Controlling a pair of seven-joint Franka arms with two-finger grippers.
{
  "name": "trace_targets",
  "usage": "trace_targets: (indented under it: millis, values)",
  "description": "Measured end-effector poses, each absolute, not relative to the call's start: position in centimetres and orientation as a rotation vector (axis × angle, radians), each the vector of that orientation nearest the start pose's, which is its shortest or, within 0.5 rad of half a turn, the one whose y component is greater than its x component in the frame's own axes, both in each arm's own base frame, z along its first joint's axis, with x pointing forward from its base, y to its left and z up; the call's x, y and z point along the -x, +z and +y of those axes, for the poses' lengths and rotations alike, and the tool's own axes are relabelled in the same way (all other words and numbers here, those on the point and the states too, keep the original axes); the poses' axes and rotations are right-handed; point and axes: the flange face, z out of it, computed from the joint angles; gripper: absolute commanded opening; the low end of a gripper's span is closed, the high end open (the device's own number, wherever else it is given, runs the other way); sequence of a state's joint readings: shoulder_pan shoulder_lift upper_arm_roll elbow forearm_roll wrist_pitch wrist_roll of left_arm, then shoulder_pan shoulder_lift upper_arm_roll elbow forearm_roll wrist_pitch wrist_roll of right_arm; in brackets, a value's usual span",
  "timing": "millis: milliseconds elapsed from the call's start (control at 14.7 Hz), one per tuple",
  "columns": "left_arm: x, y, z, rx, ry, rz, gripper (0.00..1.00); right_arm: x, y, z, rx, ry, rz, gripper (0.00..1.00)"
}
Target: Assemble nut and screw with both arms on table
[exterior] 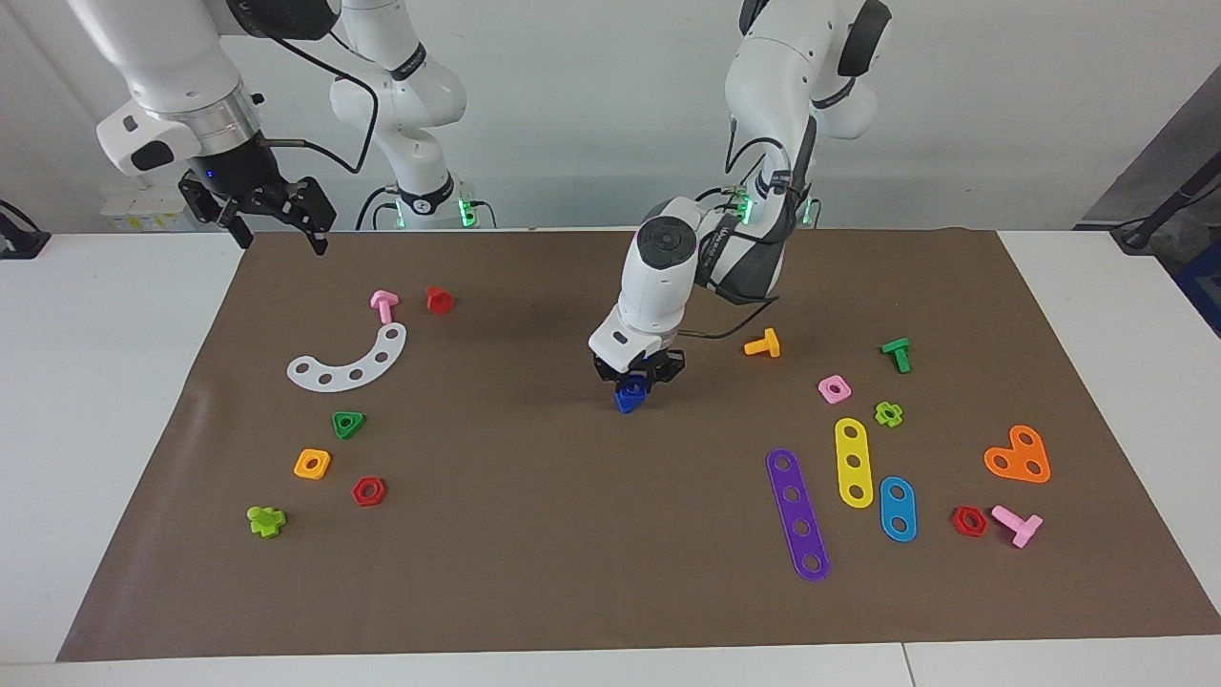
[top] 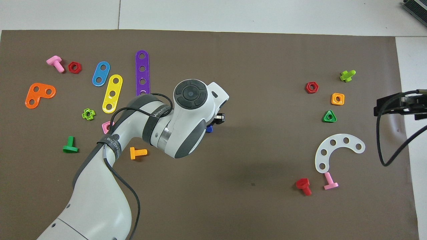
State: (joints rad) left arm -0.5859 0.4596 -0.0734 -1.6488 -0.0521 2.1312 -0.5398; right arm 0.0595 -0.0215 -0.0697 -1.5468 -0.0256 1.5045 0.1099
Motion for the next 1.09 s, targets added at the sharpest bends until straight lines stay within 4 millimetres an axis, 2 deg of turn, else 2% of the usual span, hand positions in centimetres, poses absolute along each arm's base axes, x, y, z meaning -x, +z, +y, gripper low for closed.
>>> trace_targets:
  millis: [543, 1087]
  values:
    - [-53.36, 35.12, -41.2, 3.193, 0.09, 0.143, 0.1, -54.12, 64.18, -0.89, 3.161, 0.031, 0.192, 1.0]
    - [-53.85, 35.54, -41.35, 3.216, 0.034, 0.138, 0.1, -54.12, 64.18, -0.89, 3.161, 0.031, 0.192, 1.0]
